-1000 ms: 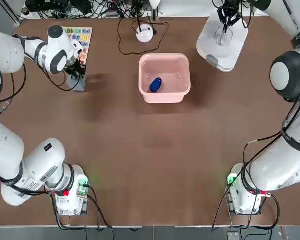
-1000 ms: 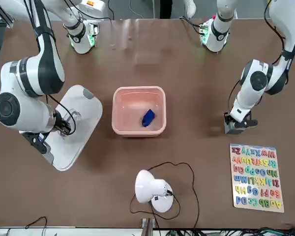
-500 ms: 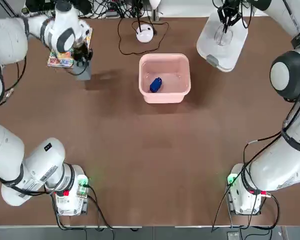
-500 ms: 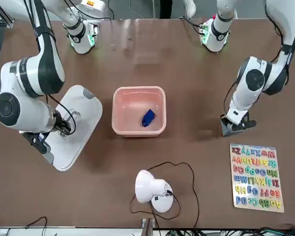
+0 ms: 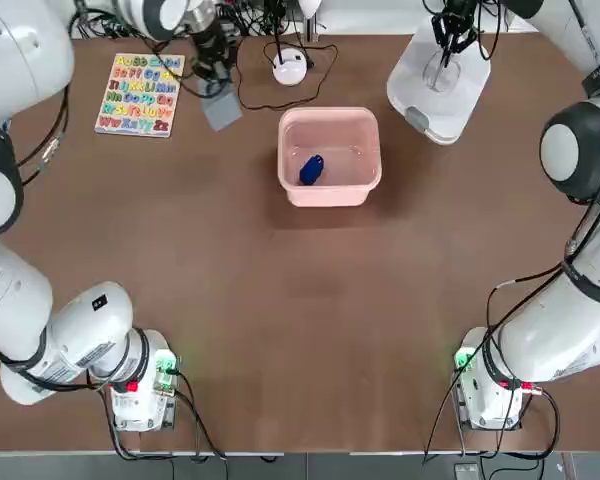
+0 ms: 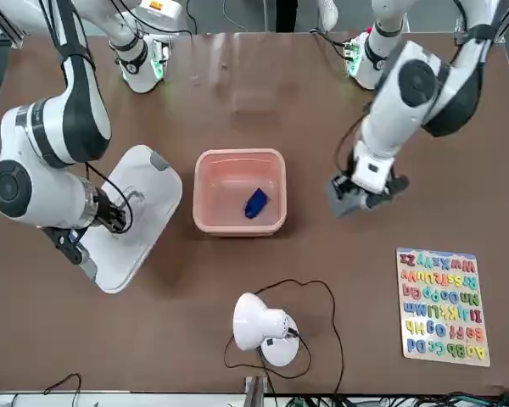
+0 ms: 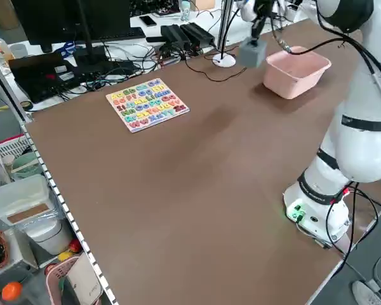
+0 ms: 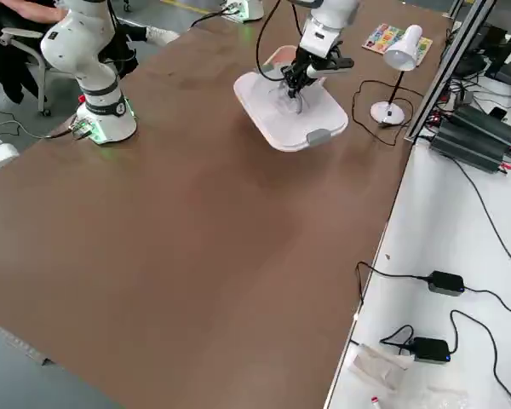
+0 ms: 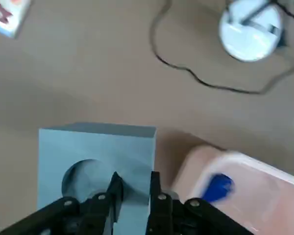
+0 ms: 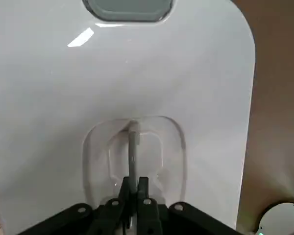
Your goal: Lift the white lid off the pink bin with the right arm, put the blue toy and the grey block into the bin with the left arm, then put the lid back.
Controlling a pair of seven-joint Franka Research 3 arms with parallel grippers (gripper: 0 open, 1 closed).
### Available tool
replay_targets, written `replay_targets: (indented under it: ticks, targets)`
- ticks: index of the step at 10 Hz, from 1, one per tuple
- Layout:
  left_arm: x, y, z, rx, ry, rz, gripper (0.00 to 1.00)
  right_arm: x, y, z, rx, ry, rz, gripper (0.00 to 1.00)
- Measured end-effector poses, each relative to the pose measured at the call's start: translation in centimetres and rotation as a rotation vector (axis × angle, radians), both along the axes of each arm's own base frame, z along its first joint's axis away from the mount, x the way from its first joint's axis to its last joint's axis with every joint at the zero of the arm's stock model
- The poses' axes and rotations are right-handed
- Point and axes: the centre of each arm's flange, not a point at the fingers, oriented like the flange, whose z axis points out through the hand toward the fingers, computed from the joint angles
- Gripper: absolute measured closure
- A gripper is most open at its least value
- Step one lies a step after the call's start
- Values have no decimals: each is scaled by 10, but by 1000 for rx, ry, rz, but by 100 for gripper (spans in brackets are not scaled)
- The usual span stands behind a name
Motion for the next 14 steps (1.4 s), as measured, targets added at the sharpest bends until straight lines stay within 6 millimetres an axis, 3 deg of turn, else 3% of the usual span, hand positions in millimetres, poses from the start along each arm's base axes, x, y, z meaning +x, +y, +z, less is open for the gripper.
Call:
replay_targets:
  ticks: [1, 3, 6, 9, 11, 12, 14]
  targets:
    - [-16, -40, 9, -34, 9, 18, 74, 0, 1, 1, 5, 0, -17, 93]
    - [-40, -98, 12, -67, 24, 28, 74, 1, 3, 4, 8, -3, -77, 93]
    - [-50, -164, -25, -32, 25, 73, 74, 2, 0, 8, 36, -3, -122, 93]
    - [-59, -187, -51, -8, 41, 54, 74, 8, -28, 9, 68, 3, -181, 93]
    - [-70, -201, -68, 25, 40, 44, 74, 10, -37, 11, 66, 0, -230, 93]
    - [-70, -203, -71, 30, 37, 40, 61, 10, -35, 14, 61, -3, -262, 93]
    - [-55, -198, -54, 28, -12, 52, 32, 11, -33, 16, 53, -6, -319, 93]
